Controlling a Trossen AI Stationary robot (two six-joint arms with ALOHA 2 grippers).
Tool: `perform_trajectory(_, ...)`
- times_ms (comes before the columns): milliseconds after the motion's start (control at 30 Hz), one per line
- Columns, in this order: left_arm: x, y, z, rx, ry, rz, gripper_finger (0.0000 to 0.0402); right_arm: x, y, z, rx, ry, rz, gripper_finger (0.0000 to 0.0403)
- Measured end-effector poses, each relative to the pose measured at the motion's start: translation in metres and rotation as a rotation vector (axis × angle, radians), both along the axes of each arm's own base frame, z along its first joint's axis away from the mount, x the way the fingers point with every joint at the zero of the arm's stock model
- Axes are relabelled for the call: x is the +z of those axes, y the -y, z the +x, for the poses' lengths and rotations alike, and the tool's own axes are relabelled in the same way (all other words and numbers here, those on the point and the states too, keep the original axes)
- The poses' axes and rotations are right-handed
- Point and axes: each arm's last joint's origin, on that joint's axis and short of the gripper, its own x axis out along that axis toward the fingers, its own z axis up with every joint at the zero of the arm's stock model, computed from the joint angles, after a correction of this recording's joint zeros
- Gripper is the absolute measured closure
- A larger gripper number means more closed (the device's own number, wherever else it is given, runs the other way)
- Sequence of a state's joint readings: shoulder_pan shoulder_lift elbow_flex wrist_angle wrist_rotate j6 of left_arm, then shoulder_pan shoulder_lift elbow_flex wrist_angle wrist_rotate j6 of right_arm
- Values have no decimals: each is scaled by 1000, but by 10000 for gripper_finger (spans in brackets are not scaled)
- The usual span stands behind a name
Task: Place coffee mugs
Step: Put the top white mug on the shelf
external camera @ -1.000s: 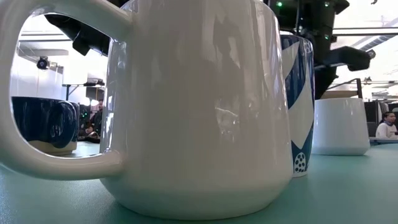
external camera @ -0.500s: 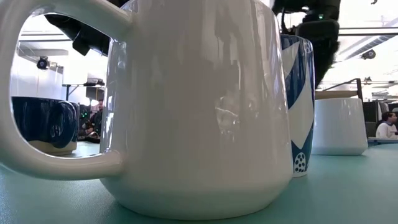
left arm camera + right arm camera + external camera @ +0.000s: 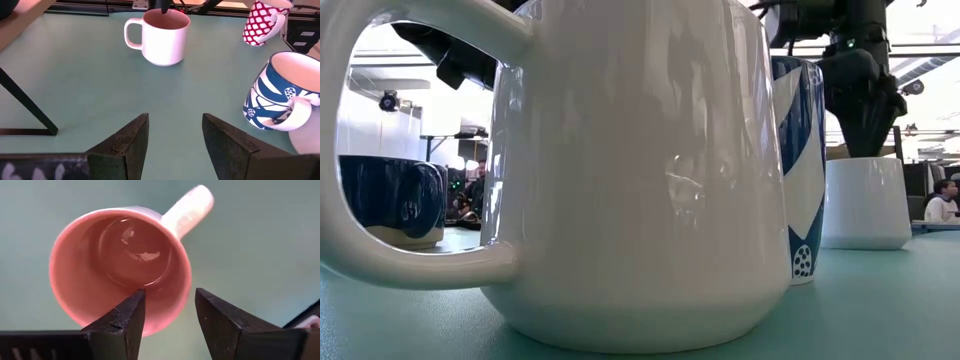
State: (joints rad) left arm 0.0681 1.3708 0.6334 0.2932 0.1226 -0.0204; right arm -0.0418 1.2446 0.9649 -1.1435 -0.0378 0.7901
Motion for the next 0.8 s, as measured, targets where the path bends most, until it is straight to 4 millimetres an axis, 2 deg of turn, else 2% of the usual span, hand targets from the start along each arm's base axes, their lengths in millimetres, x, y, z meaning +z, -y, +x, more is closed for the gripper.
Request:
perform_trajectory(167, 0, 0, 0, 0, 0, 0, 233, -11, 0, -6, -38, -51, -8, 234)
perform_trajectory(333, 0, 0, 0, -1, 0, 0, 233, -21, 0, -9, -38, -59, -8, 249)
perform_trajectory(500, 0, 0, 0, -2, 0, 1, 233, -22, -1, -8, 6, -50, 12, 296)
perform_trajectory(667, 0, 0, 0, -2, 2, 1, 233, -22, -1, -8, 25, -52, 17, 374)
perform_trajectory(800, 0, 0, 0, -2, 2, 2, 233, -22, -2, -9, 43, -55, 50, 387)
